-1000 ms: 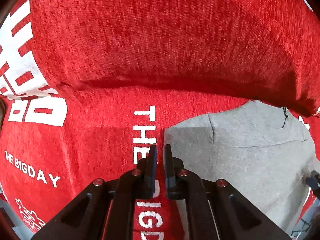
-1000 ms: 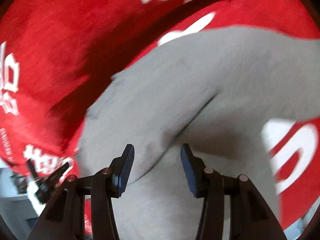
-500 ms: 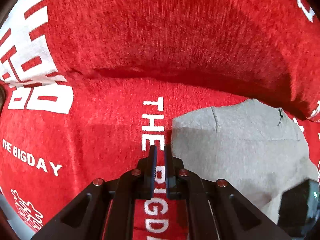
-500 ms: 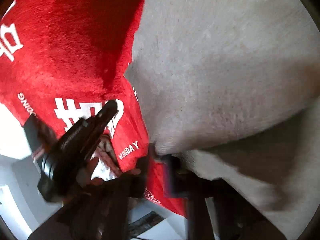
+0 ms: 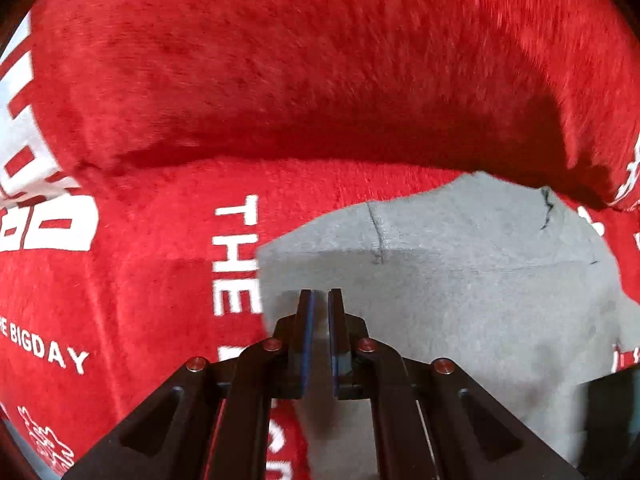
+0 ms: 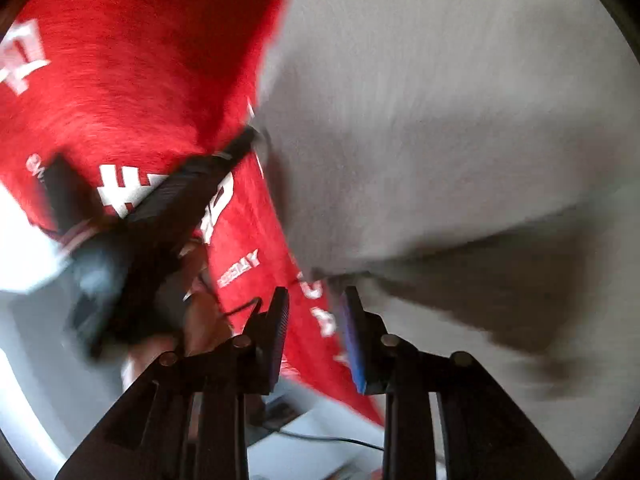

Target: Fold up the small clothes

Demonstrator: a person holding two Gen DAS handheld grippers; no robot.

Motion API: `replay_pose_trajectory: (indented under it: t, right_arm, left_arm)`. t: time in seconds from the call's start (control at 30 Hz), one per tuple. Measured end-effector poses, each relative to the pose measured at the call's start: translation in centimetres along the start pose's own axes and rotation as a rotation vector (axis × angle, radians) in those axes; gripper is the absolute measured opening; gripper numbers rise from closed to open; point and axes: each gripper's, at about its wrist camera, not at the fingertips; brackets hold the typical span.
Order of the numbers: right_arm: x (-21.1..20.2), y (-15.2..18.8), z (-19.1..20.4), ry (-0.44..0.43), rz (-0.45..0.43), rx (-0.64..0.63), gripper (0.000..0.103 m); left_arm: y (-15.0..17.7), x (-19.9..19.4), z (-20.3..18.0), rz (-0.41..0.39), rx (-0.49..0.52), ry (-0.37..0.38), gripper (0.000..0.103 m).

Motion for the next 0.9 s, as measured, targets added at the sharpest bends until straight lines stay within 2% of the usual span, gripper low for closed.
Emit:
replay_pose_trajectory:
  t: [0.03,0.13,0.17,0.27,0.3,0.33,0.4,0.5,0.57,0.6,0.77,0.9]
  right_arm:
    - [-1.9,-0.4,-0.1,0.053,-0.047,-0.036,0.030]
    - [-9.0,-2.5,-1.6,0.292,-0.233,-0.126,0.030]
    - [-10.6,-3.3,-2.5,0.360,-0.263,-0.129,0.030]
    - [-13.2,-5.4,-6.0,0.525,-0.279,-0.101,0.029]
    - [-13.8,-5.8,-7.1,0.545,-0.279,-0.090,0.023]
    - [-14.3,-6.0,-7.8,0.534,-0.286,-0.082,0.007]
    - [-16.1,-5.9,-8.9,0.547,-0.312,-0.044,0.008]
    - [-17.9,-4.9,-9.0,0.529,-0.342,-0.008,0.019]
    - [-18.4,-3.8,-9.6,0.492,-0.325,0.000,0.042]
    - [-18.3,-3.2,-9.7,0.474,-0.312,0.002,0.046]
    - [-17.7,-1.0,-9.4,0.436,-0.280,0.018,0.050]
    - [-17.1,0.9,-9.2,0.426,-0.252,0.028,0.055]
  left_arm:
    - [0.0,0.6,-0.1,0.008,-0.004,-0.014,0.008]
    - [0.0,1.7,0.3,0.024,-0.036,-0.017,0.008]
    - [0.0,1.7,0.4,0.018,-0.035,-0.017,0.008]
    - [-0.2,1.8,0.2,0.019,-0.003,-0.043,0.008]
    - [-0.3,1.7,0.1,0.020,0.002,-0.049,0.008]
    - [-0.4,1.7,0.1,0.022,0.006,-0.056,0.008]
    - [-0.6,1.4,0.3,0.024,-0.005,-0.076,0.008]
    - [-0.4,0.1,0.6,0.011,-0.013,-0.070,0.008]
    - [0.0,-1.1,0.6,-0.001,-0.012,-0.053,0.008]
    - [0.1,-1.7,0.6,-0.007,-0.011,-0.047,0.008]
    - [1.9,-4.5,-0.3,-0.012,0.006,-0.030,0.008]
    - [4.6,-5.3,-1.4,0.023,0.015,-0.017,0.008]
Point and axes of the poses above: each gripper's, at about its wrist camera, not at the fingertips, and x roughly the way its jaws point, z to its left, y to its underside, and after that the axes turned 8 degrees about -x, right-handed
